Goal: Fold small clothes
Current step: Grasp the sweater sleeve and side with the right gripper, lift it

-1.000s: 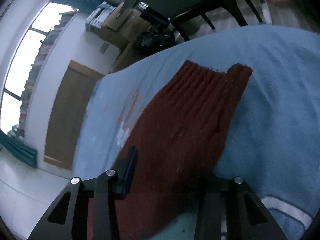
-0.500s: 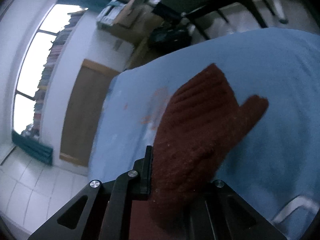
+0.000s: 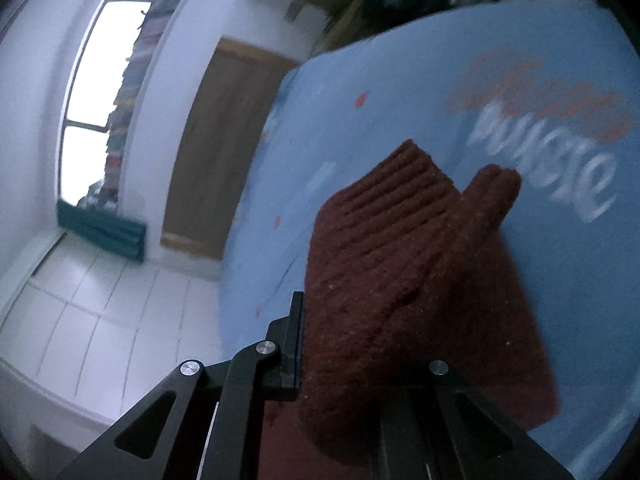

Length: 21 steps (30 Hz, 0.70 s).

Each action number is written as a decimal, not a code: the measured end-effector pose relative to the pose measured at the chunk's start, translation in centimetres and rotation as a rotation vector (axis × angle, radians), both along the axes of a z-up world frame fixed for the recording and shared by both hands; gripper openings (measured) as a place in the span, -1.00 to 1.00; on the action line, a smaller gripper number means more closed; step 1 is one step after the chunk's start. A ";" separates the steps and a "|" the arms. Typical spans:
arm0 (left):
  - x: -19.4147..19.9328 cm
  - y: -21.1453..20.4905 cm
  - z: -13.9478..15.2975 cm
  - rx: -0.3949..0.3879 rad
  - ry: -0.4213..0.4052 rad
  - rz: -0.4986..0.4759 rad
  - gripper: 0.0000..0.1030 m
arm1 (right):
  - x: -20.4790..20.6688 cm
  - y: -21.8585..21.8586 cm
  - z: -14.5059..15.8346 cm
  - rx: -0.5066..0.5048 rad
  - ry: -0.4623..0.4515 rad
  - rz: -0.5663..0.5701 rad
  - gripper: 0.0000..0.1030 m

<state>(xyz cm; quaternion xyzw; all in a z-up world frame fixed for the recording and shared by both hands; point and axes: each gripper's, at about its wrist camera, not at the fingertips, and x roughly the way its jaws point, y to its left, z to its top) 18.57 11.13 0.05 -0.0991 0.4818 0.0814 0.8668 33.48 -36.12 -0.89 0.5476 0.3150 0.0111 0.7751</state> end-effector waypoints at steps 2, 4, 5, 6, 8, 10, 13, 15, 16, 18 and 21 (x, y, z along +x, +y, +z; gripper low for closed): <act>-0.4 0.7 0.1 -0.005 -0.002 0.016 0.97 | 1.6 2.9 0.5 0.013 -0.009 0.046 -0.86; -0.7 1.7 0.0 -0.012 -0.002 0.036 0.97 | 2.8 5.4 0.8 0.036 -0.026 0.083 -0.86; -0.8 2.1 0.0 -0.012 0.000 0.044 0.97 | 3.5 6.8 1.1 0.045 -0.036 0.107 -0.86; -0.9 2.7 0.0 -0.012 0.000 0.051 0.97 | 4.1 8.2 1.3 0.050 -0.045 0.131 -0.86; -1.3 3.1 0.0 -0.010 -0.004 0.059 0.97 | 5.3 11.4 1.6 0.064 -0.059 0.183 -0.86; -1.4 3.7 -0.1 -0.013 -0.002 0.066 0.97 | 6.2 14.4 1.8 0.084 -0.077 0.232 -0.86; -1.6 4.3 -0.1 -0.017 -0.003 0.074 0.97 | 7.2 19.1 2.1 0.105 -0.105 0.303 -0.86; -1.7 4.7 -0.2 -0.018 0.001 0.080 0.97 | 7.6 21.9 2.2 0.106 -0.120 0.345 -0.86; -1.7 4.8 -0.3 -0.015 0.004 0.082 0.97 | 7.7 22.9 2.1 0.107 -0.124 0.360 -0.86; -1.9 5.0 -0.5 -0.007 0.011 0.085 0.97 | 8.0 25.3 1.9 0.112 -0.130 0.395 -0.86; -2.2 5.3 -0.8 -0.003 0.018 0.088 0.97 | 8.5 28.5 1.3 0.102 -0.117 0.449 -0.86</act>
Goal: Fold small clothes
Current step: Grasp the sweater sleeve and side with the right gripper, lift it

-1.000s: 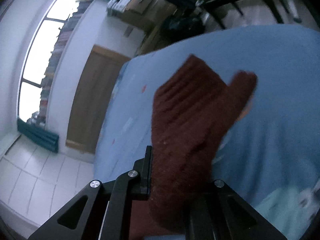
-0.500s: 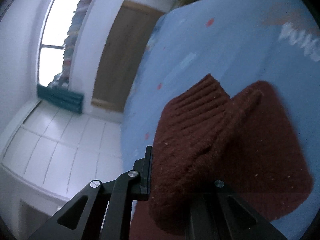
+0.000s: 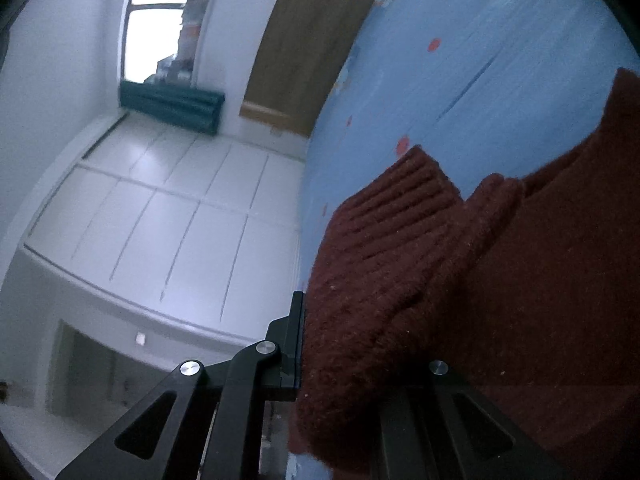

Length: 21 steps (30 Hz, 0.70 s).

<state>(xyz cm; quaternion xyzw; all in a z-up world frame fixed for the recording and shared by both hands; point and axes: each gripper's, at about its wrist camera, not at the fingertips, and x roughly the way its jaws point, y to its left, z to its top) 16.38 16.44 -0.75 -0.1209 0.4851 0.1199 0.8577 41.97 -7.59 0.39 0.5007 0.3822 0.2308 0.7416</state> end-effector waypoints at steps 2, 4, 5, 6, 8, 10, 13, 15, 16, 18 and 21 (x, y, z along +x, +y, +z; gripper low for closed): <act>-0.1 0.2 -0.2 0.002 0.006 0.004 0.97 | 0.2 2.0 -0.4 -0.028 0.004 0.043 -0.85; -0.2 0.5 -0.4 0.003 0.013 0.010 0.97 | 0.1 3.6 -1.0 -0.068 0.012 0.081 -0.84; -0.2 0.8 -0.5 0.003 0.017 0.014 0.97 | -0.1 4.7 -1.4 -0.084 0.018 0.100 -0.84; -0.2 0.9 -0.6 0.002 0.018 0.016 0.97 | -0.3 5.5 -1.9 -0.101 0.026 0.116 -0.83; -0.2 1.1 -0.7 0.001 0.022 0.020 0.97 | -0.8 7.0 -2.8 -0.148 0.044 0.152 -0.82; -0.3 1.2 -0.8 0.000 0.025 0.022 0.97 | -1.0 8.5 -3.7 -0.202 0.059 0.184 -0.82; -0.3 1.4 -1.0 -0.001 0.028 0.027 0.97 | -1.3 10.3 -5.1 -0.274 0.081 0.229 -0.80; -0.4 1.6 -1.1 -0.003 0.031 0.032 0.97 | -1.4 11.2 -5.8 -0.324 0.088 0.258 -0.80; -0.4 1.6 -1.2 -0.003 0.033 0.033 0.97 | -1.6 11.7 -6.2 -0.361 0.090 0.276 -0.80; -0.4 1.7 -1.3 -0.004 0.037 0.034 0.97 | -1.8 12.9 -6.6 -0.430 0.089 0.313 -0.79; -0.5 1.7 -1.4 -0.004 0.042 0.035 0.97 | -2.5 14.6 -7.0 -0.526 0.075 0.370 -0.71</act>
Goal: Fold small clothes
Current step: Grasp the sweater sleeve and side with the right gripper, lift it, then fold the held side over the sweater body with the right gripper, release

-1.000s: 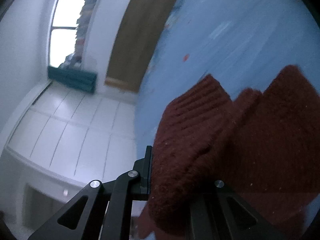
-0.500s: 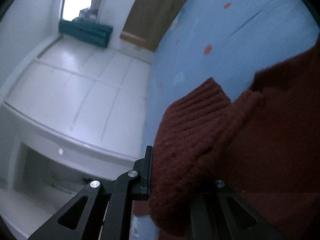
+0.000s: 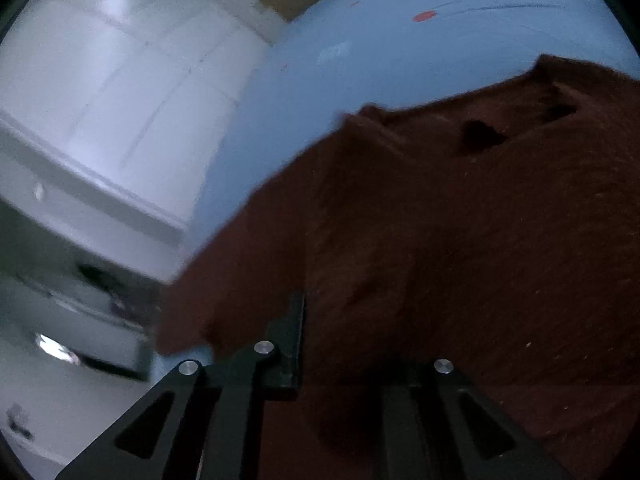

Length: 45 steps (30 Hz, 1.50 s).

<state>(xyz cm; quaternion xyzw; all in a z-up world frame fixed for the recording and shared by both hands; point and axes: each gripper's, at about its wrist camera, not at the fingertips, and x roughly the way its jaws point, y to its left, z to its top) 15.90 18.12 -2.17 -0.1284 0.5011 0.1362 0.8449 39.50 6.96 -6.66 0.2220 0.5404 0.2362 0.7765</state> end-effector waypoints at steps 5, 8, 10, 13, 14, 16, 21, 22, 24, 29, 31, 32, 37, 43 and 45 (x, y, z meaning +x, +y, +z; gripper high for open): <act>-0.1 -0.1 -0.1 0.001 0.002 0.001 0.97 | -1.0 2.5 -0.2 -0.114 -0.052 0.102 -0.39; -0.2 0.0 -0.3 0.001 0.004 0.004 0.97 | -1.4 4.2 0.3 -0.186 -0.094 0.164 -0.33; -0.2 0.0 -0.4 0.000 0.006 0.006 0.97 | -1.9 5.2 0.5 -0.220 -0.117 0.197 -0.29; -0.3 0.2 -0.3 -0.001 0.003 0.010 0.97 | -2.2 5.9 0.5 -0.228 -0.125 0.217 -0.17; -0.3 0.2 -0.3 0.000 -0.001 0.011 0.97 | -2.4 6.5 0.7 -0.219 -0.125 0.222 -0.16; -0.4 0.4 -0.1 0.009 -0.018 0.020 0.97 | -2.5 6.2 1.1 -0.194 -0.129 0.227 -0.15; -0.3 0.6 0.3 0.007 -0.040 0.032 0.97 | -3.4 4.9 2.8 -0.156 -0.177 0.192 -0.06; -0.3 0.5 0.3 0.002 -0.040 0.031 0.97 | -3.4 4.5 3.2 -0.155 -0.186 0.175 -0.04; -0.2 0.4 0.2 0.007 -0.029 0.025 0.97 | -3.2 3.9 3.6 -0.179 -0.196 0.144 -0.02; -0.1 0.4 -0.2 -0.011 -0.008 0.020 0.97 | -2.9 3.5 2.0 -0.286 -0.172 0.100 0.00; -0.2 0.5 -0.2 -0.018 -0.009 0.021 0.97 | -3.2 3.9 0.8 -0.326 -0.159 0.107 0.01; -0.2 0.6 -0.2 -0.019 -0.010 0.024 0.97 | -3.6 4.3 0.6 -0.346 -0.166 0.112 0.01; -0.3 0.5 0.1 -0.015 -0.023 0.035 0.97 | -5.0 5.9 0.5 -0.325 -0.175 0.142 0.21; -0.3 0.4 0.5 -0.011 -0.046 0.043 0.97 | -5.8 5.6 1.5 -0.288 -0.188 0.198 0.19; -0.3 0.2 0.8 0.003 -0.058 0.049 0.97 | -5.4 4.1 2.2 -0.302 -0.205 0.165 0.19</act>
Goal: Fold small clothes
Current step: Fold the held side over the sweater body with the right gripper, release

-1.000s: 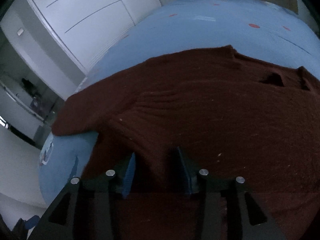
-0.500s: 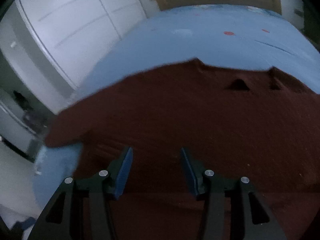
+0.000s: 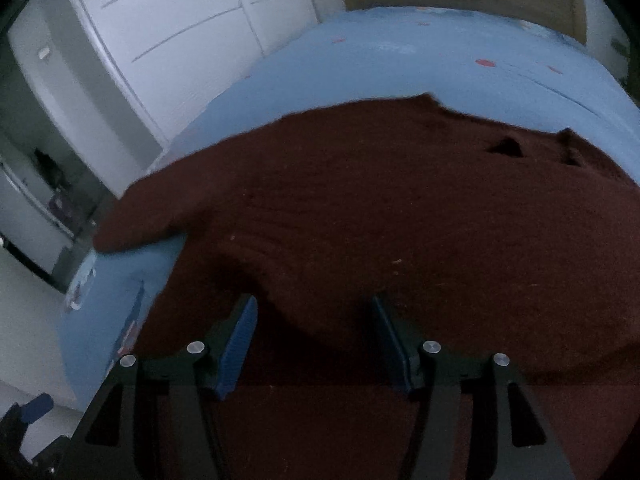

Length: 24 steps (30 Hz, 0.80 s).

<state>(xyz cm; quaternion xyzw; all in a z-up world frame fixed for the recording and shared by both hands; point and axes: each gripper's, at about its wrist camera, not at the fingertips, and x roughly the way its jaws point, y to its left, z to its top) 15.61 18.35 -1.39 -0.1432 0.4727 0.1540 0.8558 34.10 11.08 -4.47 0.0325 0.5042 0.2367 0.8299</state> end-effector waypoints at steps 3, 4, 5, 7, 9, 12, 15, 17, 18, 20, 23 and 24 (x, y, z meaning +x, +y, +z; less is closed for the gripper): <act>0.1 -0.3 0.2 0.008 -0.017 0.001 0.97 | 1.0 -3.2 0.9 -0.060 -0.054 -0.066 0.19; 0.1 -0.4 0.3 0.014 -0.024 0.000 0.97 | 1.4 -4.5 1.2 -0.084 -0.068 -0.095 0.19; 0.1 -0.6 0.3 0.018 -0.026 -0.002 0.97 | 1.9 -6.1 1.3 -0.105 -0.077 -0.129 0.19; 0.2 -0.9 0.4 0.020 -0.026 -0.013 0.97 | 2.7 -8.7 1.3 -0.124 -0.078 -0.184 0.20; 0.4 -1.1 0.4 0.004 -0.019 -0.029 0.97 | 3.3 -11.1 1.1 -0.154 -0.080 -0.237 0.19; 0.7 -1.2 0.2 -0.013 -0.001 -0.044 0.97 | 3.7 -14.4 0.2 -0.211 -0.069 -0.308 0.19; 0.9 -1.0 0.2 -0.023 0.004 -0.045 0.97 | 3.6 -17.0 -1.3 -0.234 -0.026 -0.358 0.19; 0.9 -0.9 0.2 -0.030 0.004 -0.045 0.97 | 2.9 -18.2 -2.3 -0.225 -0.004 -0.362 0.17; 0.9 -0.8 0.2 -0.033 0.004 -0.043 0.97 | 2.4 -18.2 -2.3 -0.218 -0.016 -0.353 0.17; 0.9 -0.7 0.1 -0.035 0.002 -0.043 0.97 | 1.6 -18.3 -2.1 -0.223 -0.030 -0.334 0.17; 1.2 -0.4 0.0 -0.064 0.002 -0.037 0.97 | 0.9 -18.5 -1.2 -0.205 -0.036 -0.333 0.17; 1.2 -0.3 -0.1 -0.072 0.002 -0.033 0.97 | 0.6 -18.5 -0.9 -0.201 -0.041 -0.330 0.17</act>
